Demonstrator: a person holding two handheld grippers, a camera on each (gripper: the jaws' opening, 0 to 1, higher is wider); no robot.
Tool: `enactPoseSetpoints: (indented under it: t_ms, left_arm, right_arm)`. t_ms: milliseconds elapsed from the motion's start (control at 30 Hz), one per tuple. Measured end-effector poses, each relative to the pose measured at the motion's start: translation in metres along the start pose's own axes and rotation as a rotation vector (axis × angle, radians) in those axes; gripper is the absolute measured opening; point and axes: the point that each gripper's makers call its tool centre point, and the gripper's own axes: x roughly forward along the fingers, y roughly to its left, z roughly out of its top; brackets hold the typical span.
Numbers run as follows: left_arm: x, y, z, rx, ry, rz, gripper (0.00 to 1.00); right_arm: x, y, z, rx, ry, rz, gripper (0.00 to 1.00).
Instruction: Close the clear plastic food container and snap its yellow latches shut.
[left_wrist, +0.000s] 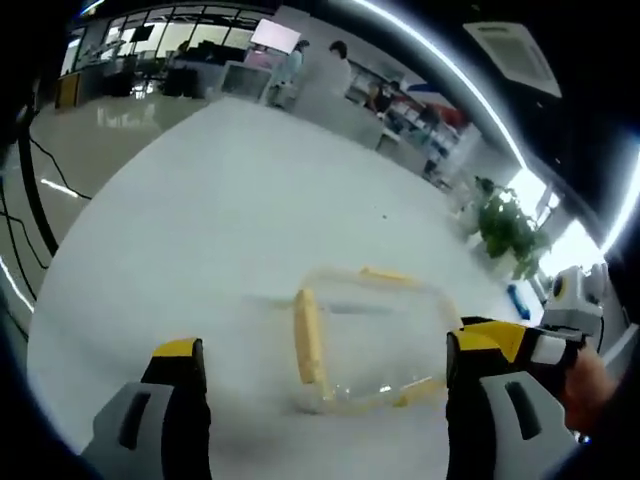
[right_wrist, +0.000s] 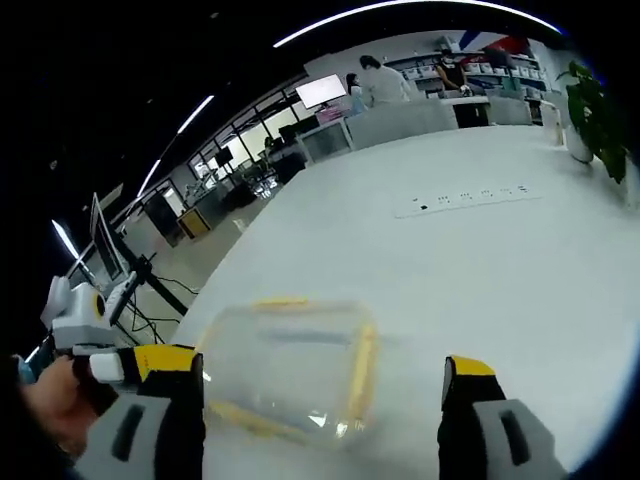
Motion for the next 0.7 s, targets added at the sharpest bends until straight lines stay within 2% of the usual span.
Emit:
enactPoseSetpoints:
  t_ms: [100,167,433,467,533,700]
  left_arm:
    - [-0.012,0.002,0.001,-0.015,-0.006,0.003,0.97]
    - [-0.020,0.003,0.001,-0.022,-0.010,0.002,0.94]
    - [-0.057,-0.008,0.004,0.039,-0.045,0.011,0.96]
    - [-0.062,-0.009,0.004,0.072,-0.051,0.018,0.96]
    - [-0.070,-0.013,-0.001,0.117,-0.038,0.023,0.95]
    - [-0.091,-0.024,-0.008,0.135,-0.048,0.008,0.95]
  right_arm:
    - [-0.007,0.003,0.004,0.014,-0.018,0.010,1.00]
    - [-0.013,0.006,0.006,0.001,-0.020,0.012,1.00]
    - [-0.048,0.016,0.009,-0.025,-0.047,0.040,1.00]
    - [-0.052,0.017,0.008,-0.025,-0.050,0.042,1.00]
    - [-0.063,0.022,0.006,-0.026,-0.057,0.061,1.00]
    - [-0.091,0.029,-0.002,-0.093,-0.066,0.055,1.00]
